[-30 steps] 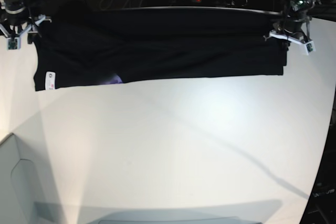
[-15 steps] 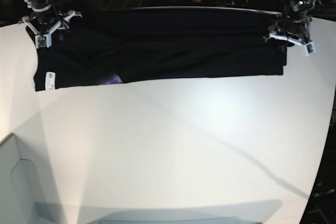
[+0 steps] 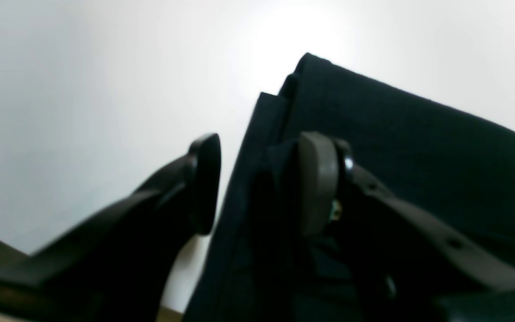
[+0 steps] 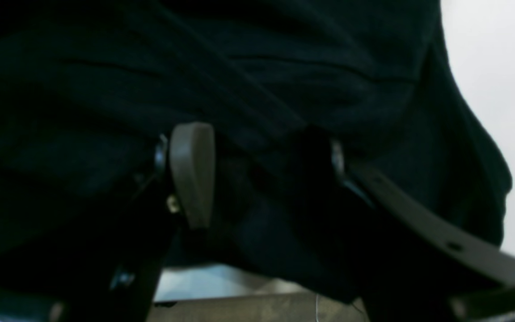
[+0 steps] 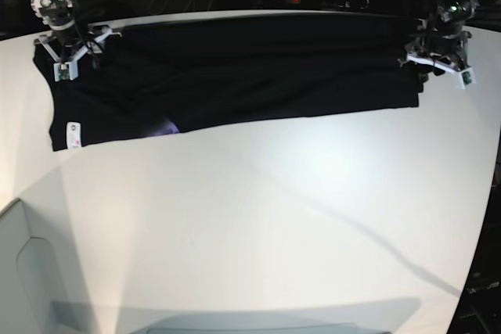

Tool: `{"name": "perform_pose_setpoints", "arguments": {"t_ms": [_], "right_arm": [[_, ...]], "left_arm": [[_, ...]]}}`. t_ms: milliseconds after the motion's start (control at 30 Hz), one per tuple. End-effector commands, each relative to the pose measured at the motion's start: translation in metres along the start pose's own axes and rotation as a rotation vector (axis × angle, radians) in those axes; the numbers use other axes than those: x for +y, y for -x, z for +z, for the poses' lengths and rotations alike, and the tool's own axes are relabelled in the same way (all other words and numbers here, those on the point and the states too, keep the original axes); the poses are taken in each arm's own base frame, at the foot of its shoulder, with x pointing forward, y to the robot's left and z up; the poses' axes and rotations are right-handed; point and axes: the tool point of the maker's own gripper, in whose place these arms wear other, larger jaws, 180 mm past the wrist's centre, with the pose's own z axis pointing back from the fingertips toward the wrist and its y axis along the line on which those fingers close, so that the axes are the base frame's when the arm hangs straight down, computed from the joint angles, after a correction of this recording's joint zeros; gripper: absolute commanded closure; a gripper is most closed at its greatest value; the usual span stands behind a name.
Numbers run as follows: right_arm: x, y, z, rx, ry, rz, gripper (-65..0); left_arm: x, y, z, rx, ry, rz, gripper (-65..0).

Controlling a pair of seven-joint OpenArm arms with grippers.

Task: Fold the T-shirt properly
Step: 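Hold the folded strip's ends with both grippers and pull them taut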

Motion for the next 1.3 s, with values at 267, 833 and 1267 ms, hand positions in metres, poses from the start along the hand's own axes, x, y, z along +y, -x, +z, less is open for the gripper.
{"name": "perform_pose_setpoints", "arguments": {"t_ms": [267, 833, 1267], "right_arm": [[0.0, 0.002, 0.0, 0.023, 0.0, 0.029, -32.5], [0.001, 0.0, -0.001, 0.021, -0.002, 0.027, -32.5], [0.002, 0.001, -0.001, 0.024, -0.003, 0.026, -32.5]], "left_arm": [[0.006, 0.001, 0.006, -0.004, -0.013, -0.004, -27.7], [0.007, 0.047, -0.007, 0.12, -0.003, 0.02, -41.7], [-0.003, 0.074, -0.027, 0.2, 0.021, 0.043, 0.0]]}}
